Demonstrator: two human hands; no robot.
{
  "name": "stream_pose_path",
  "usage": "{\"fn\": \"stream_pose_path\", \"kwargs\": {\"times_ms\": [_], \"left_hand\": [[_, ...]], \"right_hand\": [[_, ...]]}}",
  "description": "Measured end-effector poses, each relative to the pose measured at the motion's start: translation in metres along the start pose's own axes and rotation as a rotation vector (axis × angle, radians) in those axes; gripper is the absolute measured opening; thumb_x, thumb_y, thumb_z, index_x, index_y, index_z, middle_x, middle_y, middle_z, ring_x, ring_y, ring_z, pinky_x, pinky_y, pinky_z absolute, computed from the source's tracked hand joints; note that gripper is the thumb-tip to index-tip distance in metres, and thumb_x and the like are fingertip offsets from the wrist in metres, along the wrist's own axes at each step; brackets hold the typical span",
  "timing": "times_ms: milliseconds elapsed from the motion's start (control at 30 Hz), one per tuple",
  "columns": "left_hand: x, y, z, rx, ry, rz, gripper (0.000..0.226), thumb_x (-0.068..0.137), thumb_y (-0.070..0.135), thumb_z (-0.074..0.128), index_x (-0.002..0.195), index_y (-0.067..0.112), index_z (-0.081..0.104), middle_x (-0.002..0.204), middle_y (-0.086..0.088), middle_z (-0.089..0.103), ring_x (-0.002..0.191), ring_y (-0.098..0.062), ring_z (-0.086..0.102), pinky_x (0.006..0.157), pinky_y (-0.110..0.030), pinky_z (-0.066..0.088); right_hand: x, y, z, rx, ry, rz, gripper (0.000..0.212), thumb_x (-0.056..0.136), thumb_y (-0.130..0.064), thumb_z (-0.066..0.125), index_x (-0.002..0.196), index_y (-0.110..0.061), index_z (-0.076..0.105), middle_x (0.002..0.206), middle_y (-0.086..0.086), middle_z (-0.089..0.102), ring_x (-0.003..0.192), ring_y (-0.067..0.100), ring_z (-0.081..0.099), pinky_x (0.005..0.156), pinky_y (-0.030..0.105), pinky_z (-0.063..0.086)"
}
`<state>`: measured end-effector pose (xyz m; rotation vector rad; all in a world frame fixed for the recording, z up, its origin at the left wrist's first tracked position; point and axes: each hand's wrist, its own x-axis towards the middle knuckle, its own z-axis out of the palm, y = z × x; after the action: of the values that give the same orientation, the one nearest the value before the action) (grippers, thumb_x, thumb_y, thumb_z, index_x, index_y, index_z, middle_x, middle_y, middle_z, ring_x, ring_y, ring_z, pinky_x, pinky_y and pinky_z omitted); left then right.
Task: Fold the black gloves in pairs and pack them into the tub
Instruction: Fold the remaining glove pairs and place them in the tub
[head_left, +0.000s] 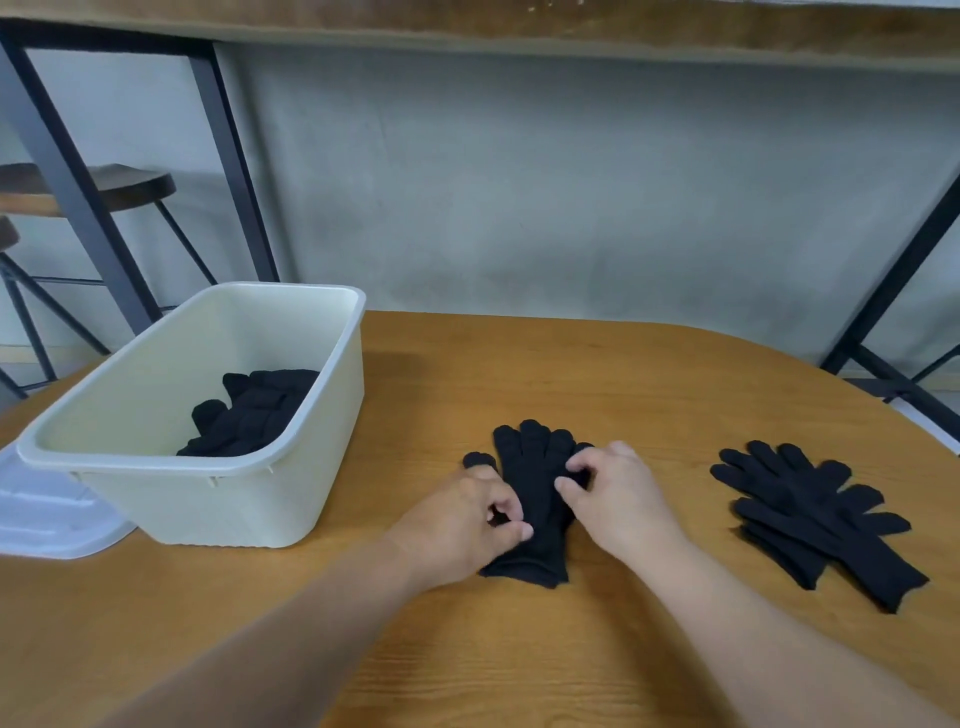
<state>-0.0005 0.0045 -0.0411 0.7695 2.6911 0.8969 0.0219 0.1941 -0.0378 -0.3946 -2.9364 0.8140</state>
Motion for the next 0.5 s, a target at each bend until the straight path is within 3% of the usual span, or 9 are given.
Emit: {"fn": "stream_pose_path", "kwargs": {"times_ms": [100,233,400,500], "left_hand": [[0.007,-0.009,-0.002,0.027,0.146,-0.108,0.015,0.094,0.033,0.059,0.105,0.027,0.067,0.11,0.012,0.053,0.09,-0.006,0.053,0.085,-0.022,0.048],[0.024,-0.026,-0.015,0.056,0.206,-0.37,0.042,0.093,0.034,0.06,0.133,0.022,0.054,0.131,0.002,0.046,0.114,-0.016,0.054,0.1,-0.029,0.045],[0.037,-0.029,-0.022,-0.014,0.189,-0.485,0.032,0.093,0.04,0.058,0.119,0.023,0.062,0.111,0.003,0.063,0.1,-0.015,0.06,0.083,-0.026,0.049],[0.051,-0.025,-0.029,-0.016,0.162,-0.508,0.037,0.093,0.046,0.056,0.118,0.019,0.063,0.11,0.001,0.066,0.1,-0.019,0.061,0.086,-0.03,0.051]], "right_hand": [[0.011,-0.001,0.001,-0.001,-0.089,0.02,0.029,0.092,-0.029,0.066,0.121,-0.024,0.064,0.119,-0.005,0.052,0.097,0.015,0.056,0.082,0.027,0.046],[0.021,-0.005,-0.002,0.068,-0.162,-0.027,0.03,0.09,-0.02,0.069,0.119,-0.027,0.066,0.123,-0.007,0.062,0.112,0.009,0.059,0.096,0.025,0.047],[0.016,-0.014,-0.009,-0.023,-0.11,0.032,0.025,0.091,-0.039,0.065,0.112,-0.024,0.067,0.11,-0.005,0.062,0.102,0.015,0.059,0.09,0.032,0.051],[-0.001,-0.017,-0.018,-0.192,-0.239,0.149,0.04,0.091,-0.056,0.055,0.096,-0.017,0.067,0.092,-0.001,0.068,0.088,0.019,0.064,0.082,0.036,0.055]]}}
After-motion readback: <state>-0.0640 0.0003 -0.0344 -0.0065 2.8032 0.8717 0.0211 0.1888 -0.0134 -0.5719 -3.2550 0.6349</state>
